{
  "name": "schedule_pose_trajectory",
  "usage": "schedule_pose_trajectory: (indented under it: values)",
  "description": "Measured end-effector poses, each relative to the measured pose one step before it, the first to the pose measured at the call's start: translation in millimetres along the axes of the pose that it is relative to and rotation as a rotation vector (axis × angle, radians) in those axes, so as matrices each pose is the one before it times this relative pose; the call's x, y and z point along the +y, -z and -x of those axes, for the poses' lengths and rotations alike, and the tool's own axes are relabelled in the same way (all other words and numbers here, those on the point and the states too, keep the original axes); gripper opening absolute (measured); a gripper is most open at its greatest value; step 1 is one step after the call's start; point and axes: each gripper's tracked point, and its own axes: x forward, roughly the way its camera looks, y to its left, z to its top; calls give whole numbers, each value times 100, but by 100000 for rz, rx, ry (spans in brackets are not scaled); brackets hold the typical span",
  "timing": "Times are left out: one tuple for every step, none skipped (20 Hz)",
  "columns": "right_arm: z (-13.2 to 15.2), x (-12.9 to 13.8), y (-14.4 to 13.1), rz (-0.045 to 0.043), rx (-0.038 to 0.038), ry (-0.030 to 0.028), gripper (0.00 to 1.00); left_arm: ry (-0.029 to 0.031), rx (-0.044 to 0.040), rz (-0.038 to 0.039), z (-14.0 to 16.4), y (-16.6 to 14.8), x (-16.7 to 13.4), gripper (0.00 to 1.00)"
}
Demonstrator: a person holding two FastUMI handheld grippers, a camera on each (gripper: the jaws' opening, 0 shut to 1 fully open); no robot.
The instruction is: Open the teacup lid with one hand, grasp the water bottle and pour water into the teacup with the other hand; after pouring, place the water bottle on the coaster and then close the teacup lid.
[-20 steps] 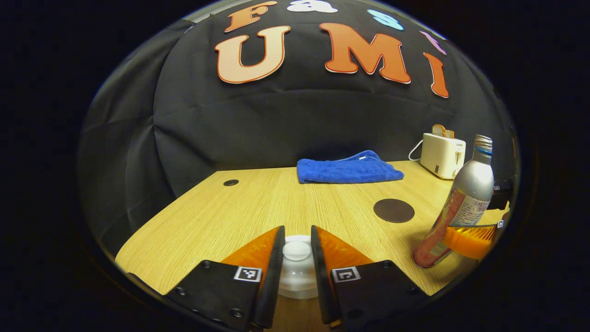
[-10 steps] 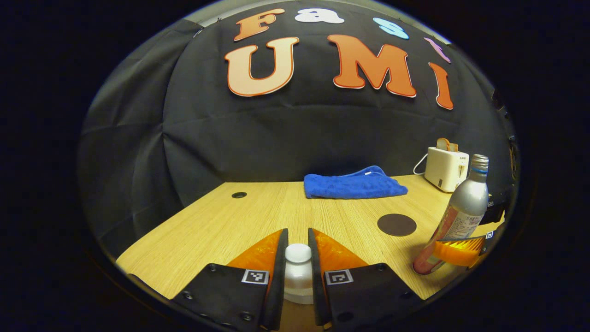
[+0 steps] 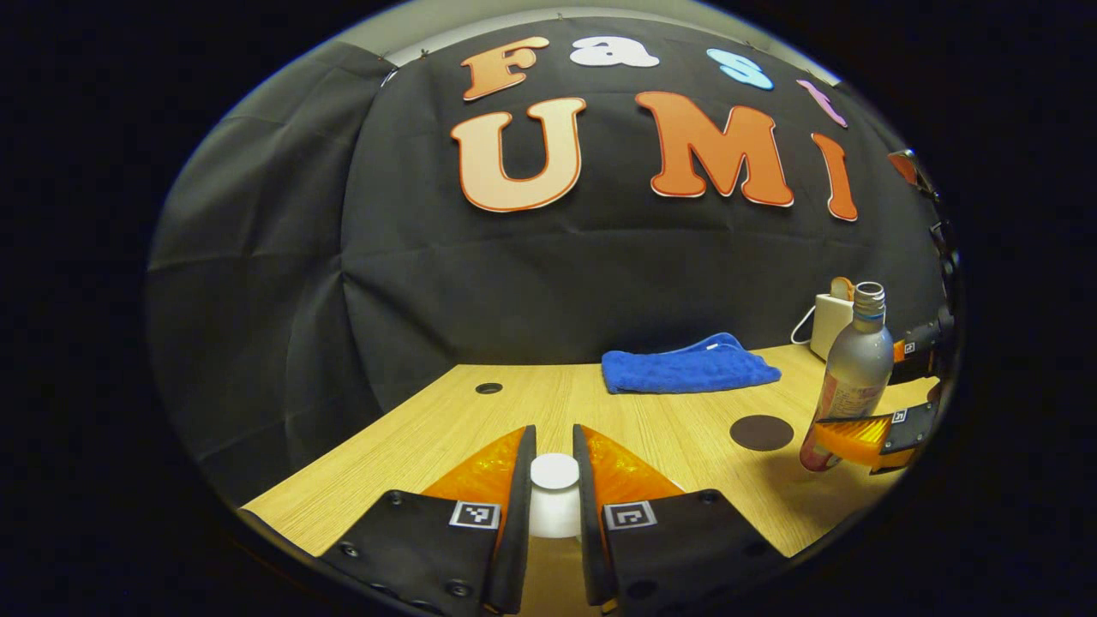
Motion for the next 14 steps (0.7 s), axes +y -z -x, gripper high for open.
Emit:
schedule_pose_trajectory:
  values:
    - [-338, 61, -253, 2035, 506, 156, 81, -1121, 90, 795, 262, 106, 844, 30]
    - [-238, 47, -368, 2085, 502, 383, 81, -1450, 173, 328, 198, 78, 980, 30]
    - [-134, 53, -146, 2458, 348, 385, 81, -1544, -53, 342, 349, 96, 968, 30]
    - [-113, -8, -199, 2859, 330, 656, 81, -1114, 208, 447, 269, 36, 833, 27]
    - [-14, -67, -341, 3175, 673, 781, 81, -1067, 6, 459, 204, 193, 762, 30]
    - [-425, -111, -393, 3060, 206, 1291, 79, -900, 305, 35, 158, 102, 687, 30]
    - [-940, -62, -565, 3556, 277, 1288, 80, -1026, 115, -332, 246, 190, 719, 30]
    - [-562, -43, -276, 3446, 61, 799, 79, -834, 354, -484, 239, 108, 614, 30]
    - [-385, -142, -297, 3110, 300, 773, 79, -675, -279, -109, 234, 95, 453, 30]
    - [-409, -34, -242, 2727, -31, 266, 80, -554, -121, 299, 64, -34, 518, 30]
    - [-410, 26, -158, 2697, 249, 329, 80, -768, -35, 113, 179, 97, 591, 30]
    - [-355, -21, -256, 2888, -50, 717, 80, -612, 186, 81, 96, 153, 413, 30]
    - [-323, -63, -262, 3054, -304, 769, 80, -264, -22, 516, -128, 167, 367, 30]
    - [-287, -46, -291, 3154, -315, 590, 80, -31, 220, 788, -23, 115, 196, 30]
